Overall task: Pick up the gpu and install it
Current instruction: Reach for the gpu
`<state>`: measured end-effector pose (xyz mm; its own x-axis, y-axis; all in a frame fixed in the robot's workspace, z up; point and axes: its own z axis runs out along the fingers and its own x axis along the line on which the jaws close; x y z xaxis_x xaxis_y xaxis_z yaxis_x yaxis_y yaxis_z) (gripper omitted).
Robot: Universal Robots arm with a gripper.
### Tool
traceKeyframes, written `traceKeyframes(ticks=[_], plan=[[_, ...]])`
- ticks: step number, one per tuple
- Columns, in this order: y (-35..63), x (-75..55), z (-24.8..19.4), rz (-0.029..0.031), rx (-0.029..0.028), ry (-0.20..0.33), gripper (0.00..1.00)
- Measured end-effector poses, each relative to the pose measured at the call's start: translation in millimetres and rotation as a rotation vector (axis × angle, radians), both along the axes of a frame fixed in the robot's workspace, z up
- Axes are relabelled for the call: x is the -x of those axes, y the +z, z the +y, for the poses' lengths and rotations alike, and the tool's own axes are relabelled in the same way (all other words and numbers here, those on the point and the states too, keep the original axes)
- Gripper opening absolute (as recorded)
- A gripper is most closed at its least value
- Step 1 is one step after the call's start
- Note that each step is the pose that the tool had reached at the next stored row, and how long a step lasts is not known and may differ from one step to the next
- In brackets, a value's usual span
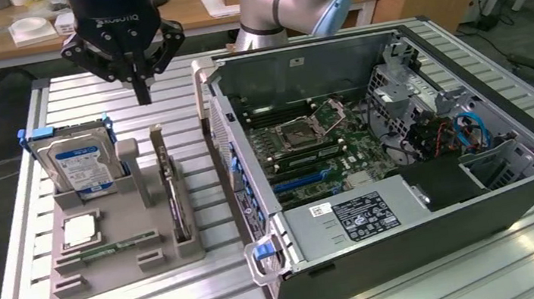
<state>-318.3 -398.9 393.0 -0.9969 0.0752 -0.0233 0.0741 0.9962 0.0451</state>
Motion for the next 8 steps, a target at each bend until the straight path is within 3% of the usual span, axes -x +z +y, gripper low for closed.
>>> traceKeyframes(ticks=[8], plan=[[0.0,8.0,0.0,0.0000,0.0000,0.000,0.10]])
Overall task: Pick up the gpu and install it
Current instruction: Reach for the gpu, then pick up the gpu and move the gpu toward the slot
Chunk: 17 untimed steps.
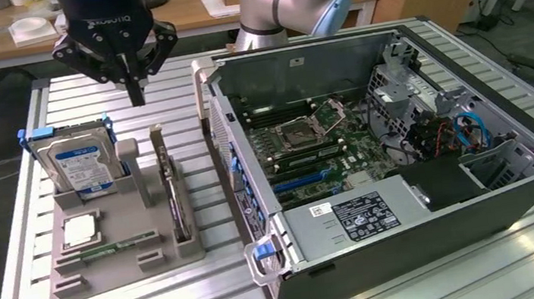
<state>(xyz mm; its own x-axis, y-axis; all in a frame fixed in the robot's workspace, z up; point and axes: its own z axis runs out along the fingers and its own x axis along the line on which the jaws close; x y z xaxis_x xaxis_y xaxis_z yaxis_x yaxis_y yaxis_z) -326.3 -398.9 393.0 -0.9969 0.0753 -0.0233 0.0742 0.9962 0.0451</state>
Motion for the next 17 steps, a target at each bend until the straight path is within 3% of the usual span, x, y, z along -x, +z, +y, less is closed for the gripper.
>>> traceKeyframes(ticks=[17], plan=[[0.0,5.6,0.0,0.0000,0.0000,0.000,0.11]])
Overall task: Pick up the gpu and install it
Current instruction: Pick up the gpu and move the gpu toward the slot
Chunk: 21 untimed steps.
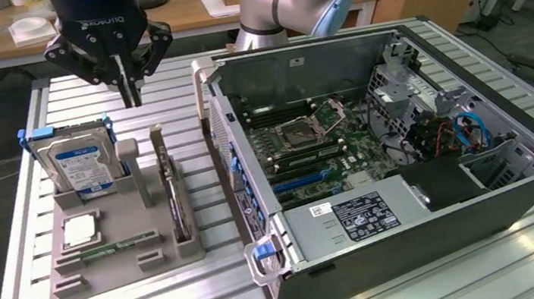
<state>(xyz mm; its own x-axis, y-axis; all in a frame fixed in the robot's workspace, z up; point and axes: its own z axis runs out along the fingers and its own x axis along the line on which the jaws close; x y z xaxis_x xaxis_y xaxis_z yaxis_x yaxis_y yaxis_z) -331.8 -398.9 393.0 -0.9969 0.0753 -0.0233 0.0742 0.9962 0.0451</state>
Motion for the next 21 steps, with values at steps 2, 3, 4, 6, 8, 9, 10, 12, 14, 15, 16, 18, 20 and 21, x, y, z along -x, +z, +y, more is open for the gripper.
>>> traceKeyframes(ticks=[2,3,4,6,8,9,10,12,14,15,16,18,20,21], plan=[[0.0,0.0,0.0,0.0000,0.0000,0.000,0.23],[0.0,0.0,0.0,0.0000,0.0001,0.000,0.23],[0.0,0.0,0.0,0.0000,0.0001,0.000,0.29],[0.0,0.0,0.0,0.0001,0.0000,0.000,0.35],[0.0,0.1,-0.4,0.0001,0.0000,0.000,0.47],[0.0,0.1,-1.1,0.0001,0.0000,0.001,0.53],[0.0,0.1,-1.7,0.0001,0.0001,0.002,0.53],[0.0,0.0,-2.7,0.0001,0.0001,0.004,0.59],[0.0,0.0,-3.4,-0.0001,0.0002,0.011,0.59],[-0.1,0.0,-3.9,0.0000,0.0004,0.016,0.59],[-0.1,0.0,-4.1,0.0002,0.0006,0.022,0.59],[-0.2,0.0,-4.7,0.0010,0.0009,0.034,0.59],[-0.3,0.1,-5.9,0.0016,0.0013,0.043,0.59],[-0.4,0.0,-6.2,0.0019,0.0014,0.050,0.59]])
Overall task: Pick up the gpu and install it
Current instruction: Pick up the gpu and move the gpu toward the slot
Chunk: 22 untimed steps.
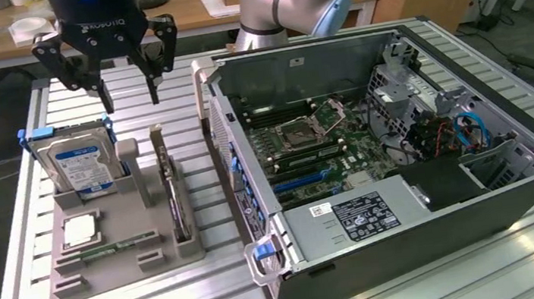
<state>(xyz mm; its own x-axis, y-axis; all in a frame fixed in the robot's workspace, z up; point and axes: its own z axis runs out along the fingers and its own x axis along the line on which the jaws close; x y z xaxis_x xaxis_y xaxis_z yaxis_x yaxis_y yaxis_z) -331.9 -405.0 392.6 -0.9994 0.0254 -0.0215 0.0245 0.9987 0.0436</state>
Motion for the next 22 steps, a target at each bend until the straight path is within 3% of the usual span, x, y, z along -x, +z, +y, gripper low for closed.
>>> traceKeyframes(ticks=[3,11,22], plan=[[-0.3,0.0,-1.6,0.0004,0.0003,0.017,0.59],[-0.8,-0.1,-13.3,0.0003,0.0008,0.018,0.59],[-9.0,-2.1,-16.7,0.0003,0.0009,0.018,0.59]])
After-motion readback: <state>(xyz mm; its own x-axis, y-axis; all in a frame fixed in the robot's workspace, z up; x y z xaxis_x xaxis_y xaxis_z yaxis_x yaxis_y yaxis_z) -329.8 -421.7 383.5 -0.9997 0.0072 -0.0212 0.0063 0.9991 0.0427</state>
